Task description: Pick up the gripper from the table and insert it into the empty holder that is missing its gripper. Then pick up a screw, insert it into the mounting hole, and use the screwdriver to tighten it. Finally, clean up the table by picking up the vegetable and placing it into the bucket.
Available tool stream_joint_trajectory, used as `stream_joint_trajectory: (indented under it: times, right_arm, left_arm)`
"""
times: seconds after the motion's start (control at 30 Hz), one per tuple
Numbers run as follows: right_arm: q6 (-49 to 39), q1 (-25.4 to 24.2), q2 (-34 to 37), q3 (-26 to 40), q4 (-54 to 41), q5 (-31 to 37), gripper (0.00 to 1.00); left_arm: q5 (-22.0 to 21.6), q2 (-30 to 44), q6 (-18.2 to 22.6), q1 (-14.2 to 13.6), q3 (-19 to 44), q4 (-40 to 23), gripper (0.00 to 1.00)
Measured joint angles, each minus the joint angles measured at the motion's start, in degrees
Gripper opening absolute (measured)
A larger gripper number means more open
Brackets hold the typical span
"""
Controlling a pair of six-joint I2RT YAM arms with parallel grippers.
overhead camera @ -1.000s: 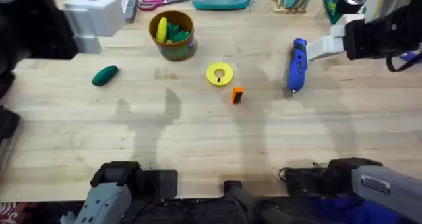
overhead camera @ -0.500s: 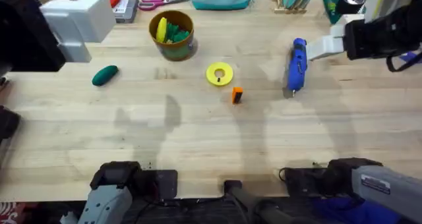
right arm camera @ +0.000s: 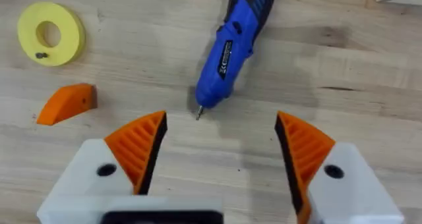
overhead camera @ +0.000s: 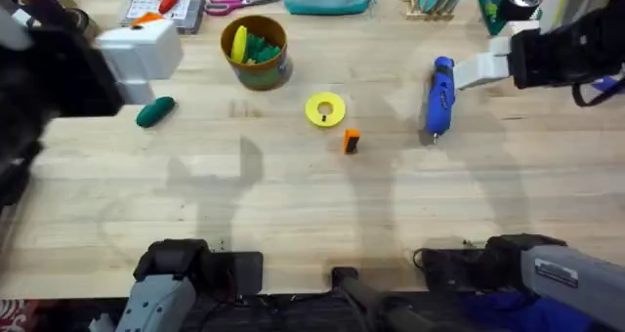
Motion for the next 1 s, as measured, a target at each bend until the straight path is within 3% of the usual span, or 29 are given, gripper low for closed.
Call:
stream_joint_trajectory:
  times: [0.43,0.63,1.0]
  right_arm:
    - [0.0,0.0,0.0,0.0,0.0,0.0,0.997]
    - [0.0,0.0,0.0,0.0,0.0,0.0,0.997]
    - [0.0,0.0,0.0,0.0,0.0,0.0,0.997]
  left_arm:
    - [1.9,-13.8,0.0,-2.4,-24.9,26.9,0.985]
    - [3.2,-20.1,0.0,-2.4,-33.6,34.1,0.985]
    - [6.6,-27.7,-0.5,-2.4,-43.5,44.1,0.985]
